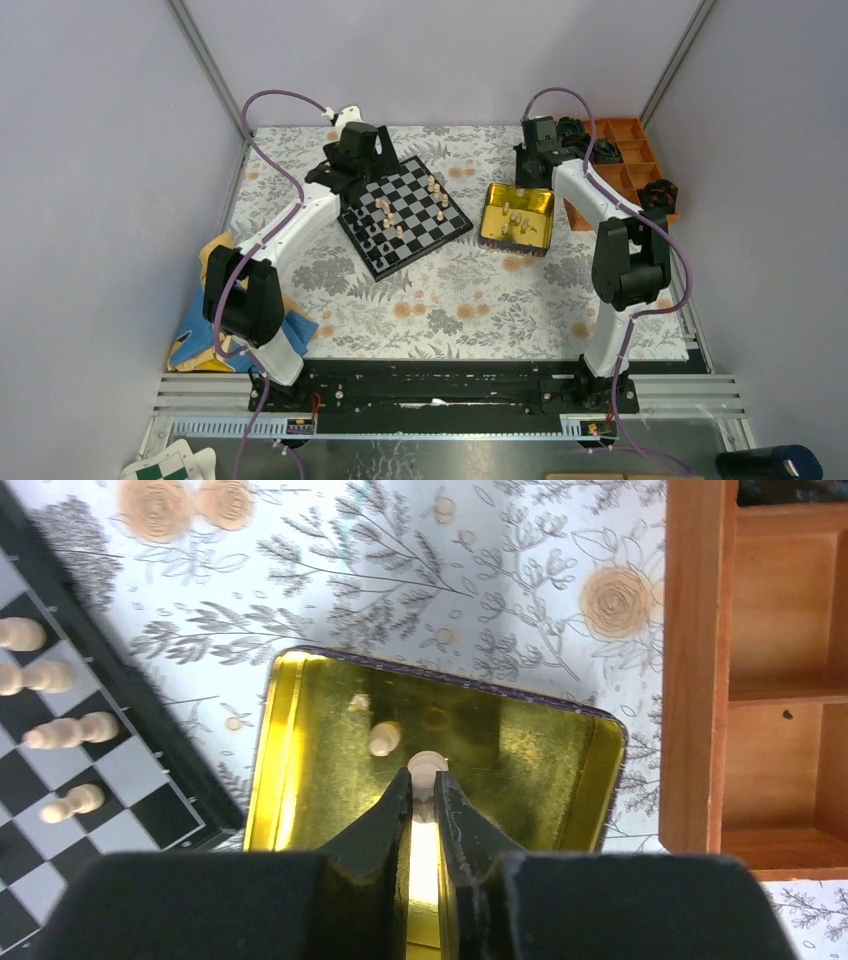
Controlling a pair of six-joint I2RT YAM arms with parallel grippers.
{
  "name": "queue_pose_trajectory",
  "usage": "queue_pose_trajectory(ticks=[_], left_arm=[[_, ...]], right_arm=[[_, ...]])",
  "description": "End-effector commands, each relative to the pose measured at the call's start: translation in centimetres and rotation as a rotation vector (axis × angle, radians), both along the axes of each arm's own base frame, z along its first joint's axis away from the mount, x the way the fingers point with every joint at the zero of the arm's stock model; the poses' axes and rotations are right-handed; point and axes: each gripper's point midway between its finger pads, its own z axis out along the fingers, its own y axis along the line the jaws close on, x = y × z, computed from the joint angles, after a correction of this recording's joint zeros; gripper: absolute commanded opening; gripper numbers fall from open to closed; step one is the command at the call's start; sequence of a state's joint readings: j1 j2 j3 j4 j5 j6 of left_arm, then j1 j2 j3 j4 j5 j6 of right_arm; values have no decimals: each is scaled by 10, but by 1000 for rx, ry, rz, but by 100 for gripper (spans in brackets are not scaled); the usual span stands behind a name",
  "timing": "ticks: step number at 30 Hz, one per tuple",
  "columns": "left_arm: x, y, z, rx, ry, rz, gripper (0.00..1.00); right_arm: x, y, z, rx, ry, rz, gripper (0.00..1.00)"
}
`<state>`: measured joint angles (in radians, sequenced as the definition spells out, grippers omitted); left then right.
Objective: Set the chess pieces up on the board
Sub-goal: Pick up the chess piece from the storage box, then place the chess piece on the chessboard.
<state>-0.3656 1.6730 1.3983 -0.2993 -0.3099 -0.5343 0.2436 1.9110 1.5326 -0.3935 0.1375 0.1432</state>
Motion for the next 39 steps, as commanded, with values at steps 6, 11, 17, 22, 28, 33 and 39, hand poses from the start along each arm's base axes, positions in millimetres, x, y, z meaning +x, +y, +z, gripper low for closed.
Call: queue_pose_trajectory(ticks=[6,11,17,22,28,33,39], left_arm=[[-1,3,17,-36,-47,14,99],[-3,5,18,-34,-50,19,99],[-7,8,19,-29,-53,26,99],[-7,8,21,-32,-56,26,99],[-9,8,20,-32,-55,25,99],[-7,7,20,-35,-55,20,99],[-6,6,19,-36,-53,19,99]], right_arm=[[-5,74,64,27,-109,162,0],[-10,113,62,29,-100,229,0],[-11,141,56,37,-83,277,0],[-13,158,46,34,-59,304,0],[-17,170,28,28,-21,328,0],[-20,175,16,21,0,339,0],[-21,180,4,25,7,352,0]])
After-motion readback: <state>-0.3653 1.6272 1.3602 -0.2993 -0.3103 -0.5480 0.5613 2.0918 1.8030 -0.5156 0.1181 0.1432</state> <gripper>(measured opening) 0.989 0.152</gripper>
